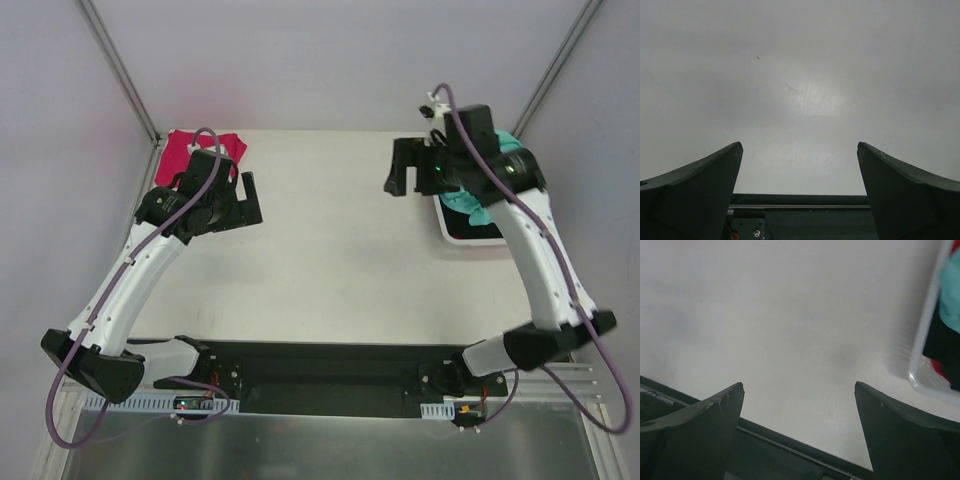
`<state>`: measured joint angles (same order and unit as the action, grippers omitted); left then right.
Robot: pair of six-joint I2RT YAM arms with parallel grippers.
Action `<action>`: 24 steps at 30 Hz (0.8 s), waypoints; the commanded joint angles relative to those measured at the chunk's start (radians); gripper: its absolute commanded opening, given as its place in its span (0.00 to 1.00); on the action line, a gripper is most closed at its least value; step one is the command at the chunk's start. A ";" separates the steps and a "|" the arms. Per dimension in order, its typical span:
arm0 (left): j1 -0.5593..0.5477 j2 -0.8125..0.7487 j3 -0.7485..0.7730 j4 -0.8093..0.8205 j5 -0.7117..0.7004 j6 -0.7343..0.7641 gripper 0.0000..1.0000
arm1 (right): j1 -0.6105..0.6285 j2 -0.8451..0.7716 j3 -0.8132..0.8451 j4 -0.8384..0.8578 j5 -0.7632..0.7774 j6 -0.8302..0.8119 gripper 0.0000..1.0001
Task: Fold and stack the t-shirts
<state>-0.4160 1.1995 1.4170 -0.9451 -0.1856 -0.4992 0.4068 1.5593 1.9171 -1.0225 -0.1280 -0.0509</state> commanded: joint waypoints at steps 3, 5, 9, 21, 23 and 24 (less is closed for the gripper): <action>-0.044 0.020 0.025 0.054 -0.002 -0.044 0.99 | -0.039 -0.278 -0.312 -0.198 0.399 0.083 0.96; -0.049 0.017 0.016 0.063 -0.002 -0.045 0.99 | -0.040 -0.312 -0.391 -0.220 0.468 0.086 0.96; -0.053 0.008 0.002 0.071 -0.003 -0.052 0.99 | -0.059 -0.347 -0.475 -0.252 0.571 0.126 0.96; -0.058 -0.035 -0.036 0.078 -0.011 -0.062 0.99 | -0.154 -0.305 -0.701 -0.117 0.581 0.138 0.96; -0.058 -0.037 -0.038 0.077 -0.012 -0.062 0.99 | -0.164 -0.271 -0.698 -0.090 0.564 0.122 0.96; -0.058 -0.041 -0.038 0.077 -0.015 -0.062 0.99 | -0.175 -0.259 -0.692 -0.079 0.548 0.117 0.96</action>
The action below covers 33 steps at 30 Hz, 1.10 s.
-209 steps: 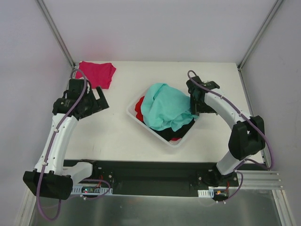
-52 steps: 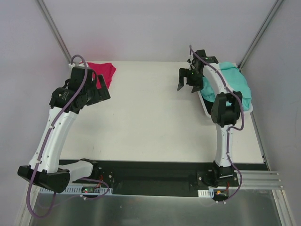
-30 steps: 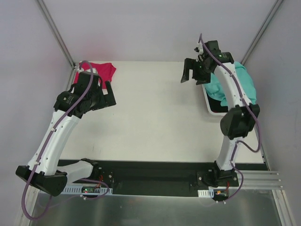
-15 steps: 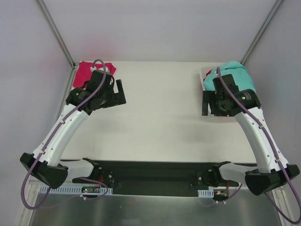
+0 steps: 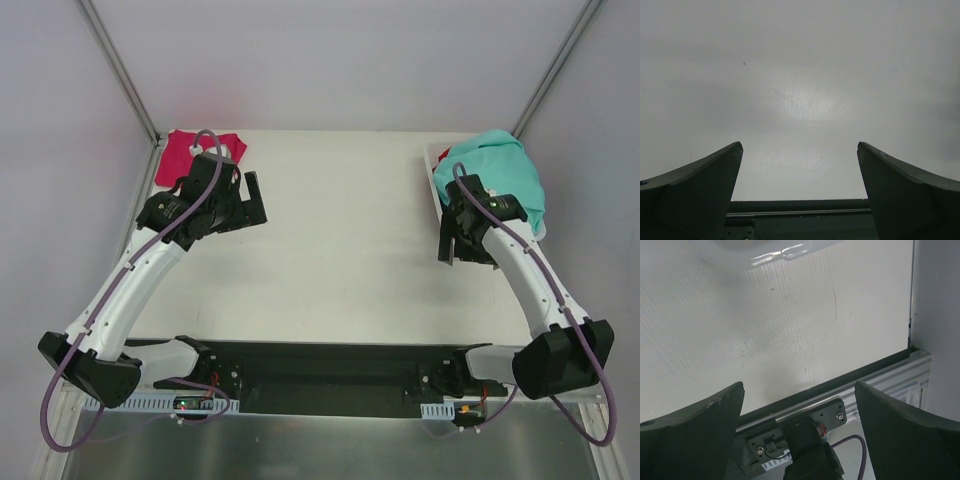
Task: Fold and stack the t-shirts
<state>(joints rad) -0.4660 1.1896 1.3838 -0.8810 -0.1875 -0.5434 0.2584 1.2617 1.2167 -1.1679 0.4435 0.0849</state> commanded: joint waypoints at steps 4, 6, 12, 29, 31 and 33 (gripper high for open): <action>-0.008 -0.033 -0.008 0.013 -0.020 -0.020 0.99 | -0.060 0.114 0.046 0.120 -0.066 -0.050 0.96; -0.008 -0.031 -0.006 0.013 -0.020 -0.020 0.99 | -0.073 0.163 0.069 0.128 -0.080 -0.057 0.96; -0.008 -0.033 -0.005 0.013 -0.030 -0.018 0.99 | -0.084 0.280 0.155 0.148 -0.092 -0.057 0.96; -0.008 -0.042 -0.008 -0.010 -0.069 0.007 0.99 | -0.119 0.559 0.386 0.183 -0.112 -0.068 0.96; -0.008 -0.044 -0.008 -0.016 -0.075 0.011 0.99 | -0.126 0.593 0.430 0.177 -0.115 -0.073 0.96; -0.008 -0.045 -0.008 -0.021 -0.081 0.014 0.99 | -0.133 0.608 0.455 0.165 -0.126 -0.074 0.96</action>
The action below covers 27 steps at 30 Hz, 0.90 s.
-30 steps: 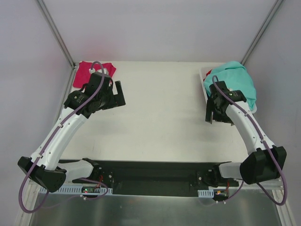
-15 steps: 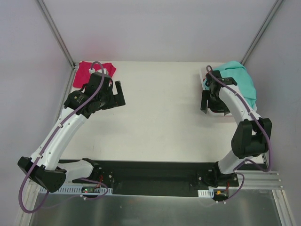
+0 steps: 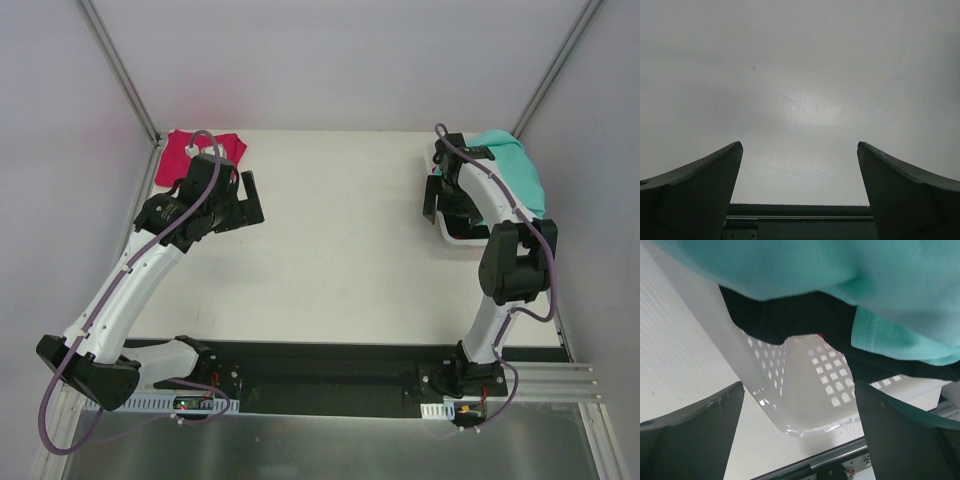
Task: Fold and stack the t-shirts
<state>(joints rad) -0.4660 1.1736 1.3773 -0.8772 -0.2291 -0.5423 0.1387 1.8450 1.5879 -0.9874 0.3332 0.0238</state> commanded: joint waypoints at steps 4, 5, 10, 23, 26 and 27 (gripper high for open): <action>-0.008 -0.028 -0.001 -0.026 -0.047 0.015 0.99 | -0.013 0.034 0.119 -0.020 -0.003 -0.018 0.96; -0.008 -0.029 -0.003 -0.028 -0.046 0.013 0.99 | -0.016 0.039 0.135 -0.022 0.003 -0.019 0.96; -0.008 -0.051 -0.037 -0.028 -0.036 0.001 0.99 | -0.034 0.115 0.191 -0.030 0.027 -0.012 0.96; -0.008 -0.049 -0.034 -0.031 -0.019 -0.010 0.99 | 0.070 -0.180 0.091 -0.114 -0.031 0.025 0.96; -0.008 -0.054 -0.046 -0.020 -0.019 -0.015 0.99 | 0.085 -0.294 -0.032 -0.120 -0.028 0.056 0.96; -0.008 -0.054 -0.052 -0.016 -0.021 -0.015 0.99 | 0.088 -0.318 -0.064 -0.111 -0.033 0.064 0.96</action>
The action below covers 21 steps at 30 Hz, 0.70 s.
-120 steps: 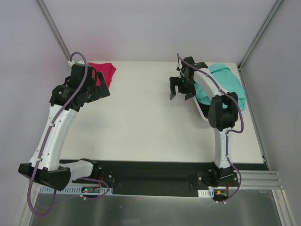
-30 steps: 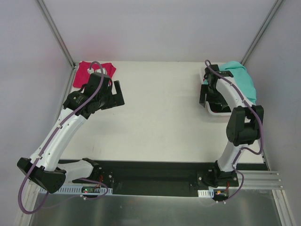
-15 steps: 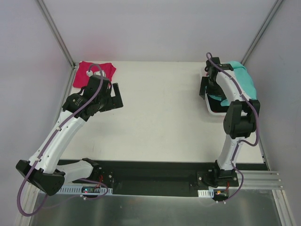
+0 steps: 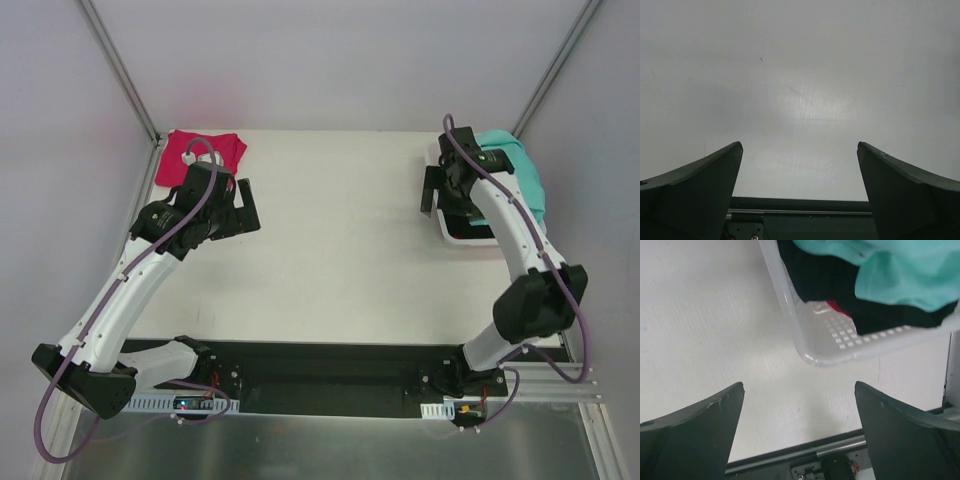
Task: Fold and stack the t-shirts
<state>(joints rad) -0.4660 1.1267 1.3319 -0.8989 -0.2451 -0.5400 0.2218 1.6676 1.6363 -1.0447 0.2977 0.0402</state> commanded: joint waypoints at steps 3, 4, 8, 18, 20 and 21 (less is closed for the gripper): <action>-0.008 -0.008 -0.017 0.023 0.010 -0.018 0.99 | 0.027 -0.230 -0.242 -0.023 -0.009 0.075 0.96; -0.008 -0.007 -0.019 0.026 0.013 -0.020 0.99 | 0.031 -0.244 -0.265 -0.017 -0.009 0.079 0.96; -0.008 -0.002 -0.026 0.035 0.021 -0.023 0.99 | 0.034 -0.269 -0.345 0.009 -0.005 0.086 0.96; -0.008 -0.007 -0.034 0.038 0.021 -0.028 0.99 | 0.022 -0.164 -0.426 0.135 0.017 0.079 0.96; -0.008 -0.005 -0.030 0.038 0.021 -0.026 0.99 | 0.011 -0.109 -0.408 0.156 0.015 0.073 0.96; -0.008 -0.007 -0.027 0.038 0.017 -0.025 0.99 | 0.007 -0.088 -0.399 0.160 0.015 0.072 0.96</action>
<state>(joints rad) -0.4660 1.1271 1.2964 -0.8711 -0.2359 -0.5591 0.2489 1.5063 1.2125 -0.9451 0.3004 0.1081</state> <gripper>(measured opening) 0.992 0.963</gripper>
